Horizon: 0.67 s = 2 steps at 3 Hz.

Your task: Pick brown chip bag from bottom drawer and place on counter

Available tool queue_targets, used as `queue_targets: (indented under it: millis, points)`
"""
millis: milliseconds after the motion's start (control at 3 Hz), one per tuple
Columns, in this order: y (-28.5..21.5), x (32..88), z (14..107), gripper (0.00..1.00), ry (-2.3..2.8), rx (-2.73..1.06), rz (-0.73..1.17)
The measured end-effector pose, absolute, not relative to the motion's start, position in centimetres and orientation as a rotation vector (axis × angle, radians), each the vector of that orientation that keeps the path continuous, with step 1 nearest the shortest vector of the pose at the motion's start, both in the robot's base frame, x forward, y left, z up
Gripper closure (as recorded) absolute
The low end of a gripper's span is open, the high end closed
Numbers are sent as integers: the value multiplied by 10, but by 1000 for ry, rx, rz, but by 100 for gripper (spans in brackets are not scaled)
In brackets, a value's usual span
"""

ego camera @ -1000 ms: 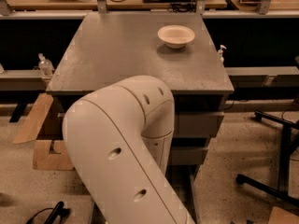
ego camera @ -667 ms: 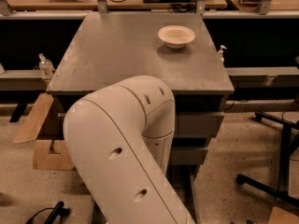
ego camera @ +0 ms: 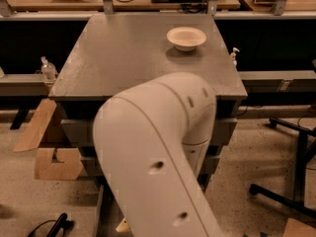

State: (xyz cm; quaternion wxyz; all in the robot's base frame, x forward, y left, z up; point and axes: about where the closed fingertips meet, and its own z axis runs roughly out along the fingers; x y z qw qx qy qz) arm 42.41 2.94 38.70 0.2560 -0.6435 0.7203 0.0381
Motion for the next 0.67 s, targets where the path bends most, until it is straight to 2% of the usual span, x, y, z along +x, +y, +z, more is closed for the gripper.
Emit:
queue_targets:
  millis: [667]
  points:
    - [-15, 475, 512, 100, 1924, -1397, 51]
